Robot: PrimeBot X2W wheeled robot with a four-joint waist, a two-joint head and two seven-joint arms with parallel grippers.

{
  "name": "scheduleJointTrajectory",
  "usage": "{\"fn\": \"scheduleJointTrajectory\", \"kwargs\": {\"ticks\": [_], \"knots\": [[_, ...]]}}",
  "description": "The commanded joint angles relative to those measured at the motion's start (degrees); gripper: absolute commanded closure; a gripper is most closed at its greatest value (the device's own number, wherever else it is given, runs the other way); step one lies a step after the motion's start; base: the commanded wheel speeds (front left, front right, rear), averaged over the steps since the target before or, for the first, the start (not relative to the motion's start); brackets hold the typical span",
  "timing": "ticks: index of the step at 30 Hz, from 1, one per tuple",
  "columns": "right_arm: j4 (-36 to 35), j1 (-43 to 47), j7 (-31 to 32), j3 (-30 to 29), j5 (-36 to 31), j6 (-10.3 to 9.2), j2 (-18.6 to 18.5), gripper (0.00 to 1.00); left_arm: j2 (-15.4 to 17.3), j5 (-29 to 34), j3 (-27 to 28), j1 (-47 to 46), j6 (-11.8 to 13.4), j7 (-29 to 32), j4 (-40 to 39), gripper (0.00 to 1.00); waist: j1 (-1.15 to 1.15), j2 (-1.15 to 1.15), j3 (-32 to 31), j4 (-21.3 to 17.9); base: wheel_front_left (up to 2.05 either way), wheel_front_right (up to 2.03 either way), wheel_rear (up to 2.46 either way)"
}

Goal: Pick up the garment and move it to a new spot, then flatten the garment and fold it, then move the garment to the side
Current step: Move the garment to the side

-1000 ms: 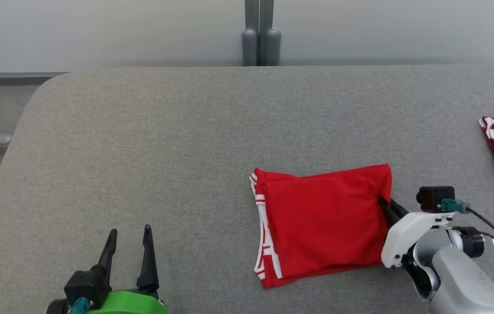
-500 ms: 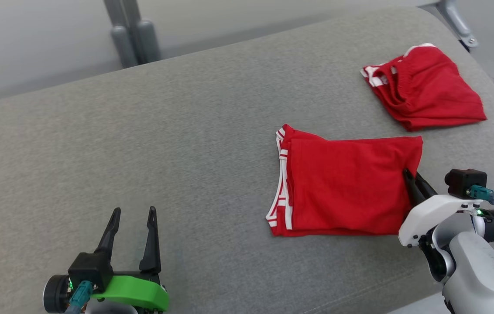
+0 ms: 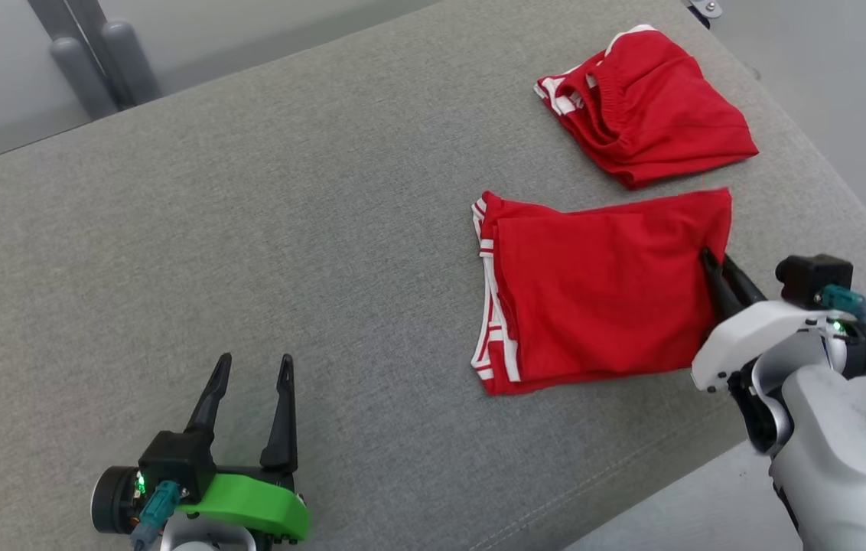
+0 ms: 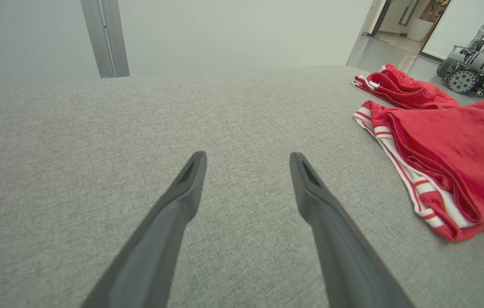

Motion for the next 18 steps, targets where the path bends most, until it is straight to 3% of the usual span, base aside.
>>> {"fn": "scheduleJointTrajectory", "kwargs": {"ticks": [1, 3, 18], "knots": [[-0.53, -1.98, 0.19, 0.09, -0.45, -0.09, -0.38, 1.0, 0.23, 0.2, 0.06, -0.72, 0.16, -0.18, -0.09, 0.0, 0.0, 0.0, 0.17, 1.92, 0.0, 0.0, 0.0], [-0.55, -7.47, 2.16, 0.55, -1.36, -0.09, -1.59, 1.0, 0.21, 0.04, 0.03, -0.83, 0.38, -0.22, -0.6, 0.0, 0.0, 0.0, 0.67, 4.8, 0.0, 0.0, 0.0], [10.76, -23.65, 3.35, -2.89, -6.24, -0.09, -11.11, 1.0, 0.43, 0.62, -0.99, -2.45, 0.62, -0.27, -2.62, 0.0, 0.0, 0.0, 5.22, 13.45, 0.0, 0.0, 0.0]]}}
